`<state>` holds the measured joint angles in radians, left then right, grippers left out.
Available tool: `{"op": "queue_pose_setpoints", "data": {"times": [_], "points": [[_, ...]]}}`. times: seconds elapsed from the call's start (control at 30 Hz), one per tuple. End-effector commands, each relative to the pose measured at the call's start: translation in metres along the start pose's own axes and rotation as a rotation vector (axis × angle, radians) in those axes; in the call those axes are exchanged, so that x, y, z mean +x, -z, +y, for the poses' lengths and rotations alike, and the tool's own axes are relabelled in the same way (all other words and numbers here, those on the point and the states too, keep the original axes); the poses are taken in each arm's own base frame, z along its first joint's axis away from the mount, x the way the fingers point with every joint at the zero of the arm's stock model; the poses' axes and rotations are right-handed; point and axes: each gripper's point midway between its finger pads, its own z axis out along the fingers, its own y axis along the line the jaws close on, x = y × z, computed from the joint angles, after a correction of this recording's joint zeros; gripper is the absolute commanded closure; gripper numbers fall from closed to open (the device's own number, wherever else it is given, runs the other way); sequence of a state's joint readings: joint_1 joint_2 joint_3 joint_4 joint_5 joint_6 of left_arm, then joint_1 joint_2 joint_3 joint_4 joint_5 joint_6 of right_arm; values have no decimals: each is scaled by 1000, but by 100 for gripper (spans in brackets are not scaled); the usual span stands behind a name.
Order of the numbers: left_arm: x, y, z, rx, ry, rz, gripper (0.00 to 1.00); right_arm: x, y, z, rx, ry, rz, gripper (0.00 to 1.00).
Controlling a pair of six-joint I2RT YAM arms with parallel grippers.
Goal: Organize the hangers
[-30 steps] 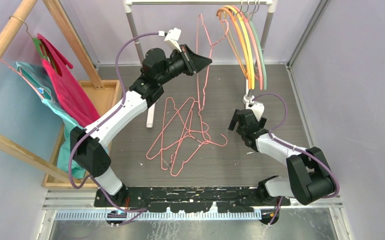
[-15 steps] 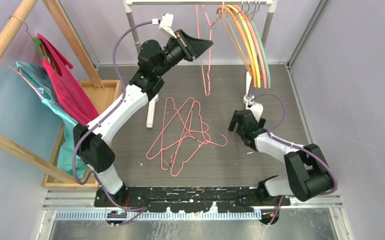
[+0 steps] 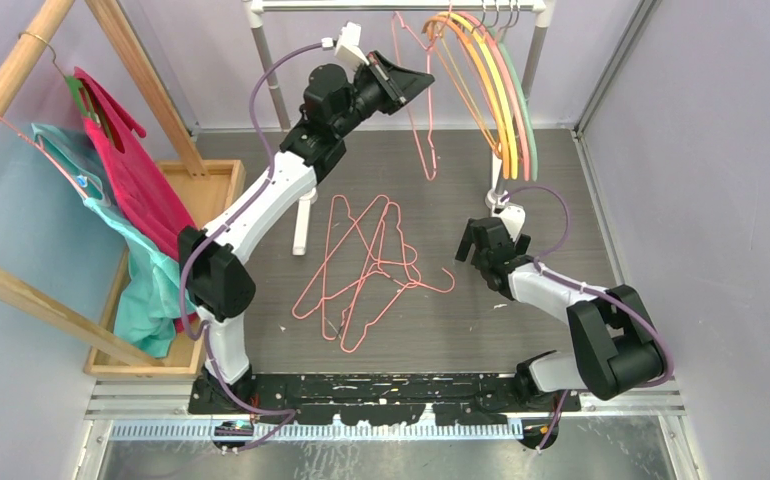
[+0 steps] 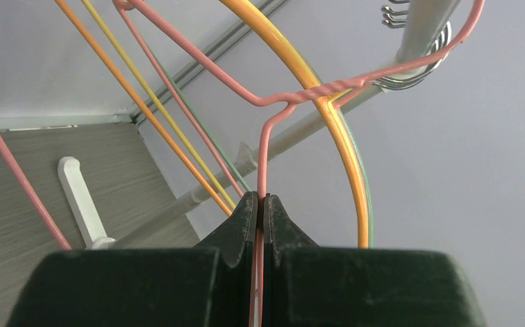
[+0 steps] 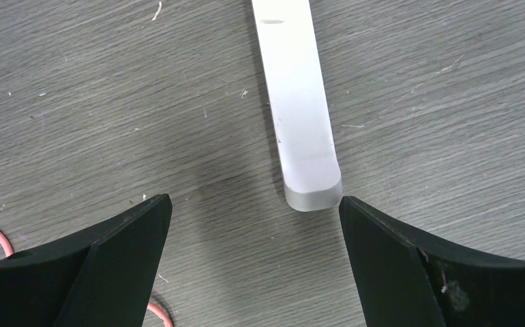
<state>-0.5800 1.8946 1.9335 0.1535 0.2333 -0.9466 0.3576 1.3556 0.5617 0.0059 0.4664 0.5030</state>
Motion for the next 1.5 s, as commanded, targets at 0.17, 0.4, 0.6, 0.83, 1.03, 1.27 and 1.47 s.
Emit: {"op": "queue_pose_setpoints", "data": {"times": [0.17, 0.4, 0.6, 0.83, 1.03, 1.27, 1.47], "points": [[13, -7, -12, 78, 73, 102, 100, -17, -2, 7, -9, -23, -48, 0], [28, 14, -20, 148, -21, 211, 42, -15, -3, 8, -16, -25, -44, 0], [13, 54, -19, 144, -154, 175, 2, -13, -3, 9, -30, -25, -42, 0], [23, 123, 66, -59, -259, 205, 2, -12, -4, 12, -37, -18, -34, 0], [121, 185, 152, -372, -385, 425, 19, -10, -7, 12, -33, -13, -24, 0], [220, 228, 151, -396, -592, 664, 37, -11, -7, 13, -34, -17, -25, 0], [269, 244, 169, -414, -620, 791, 40, -9, -7, 14, -38, -17, -17, 0]]}}
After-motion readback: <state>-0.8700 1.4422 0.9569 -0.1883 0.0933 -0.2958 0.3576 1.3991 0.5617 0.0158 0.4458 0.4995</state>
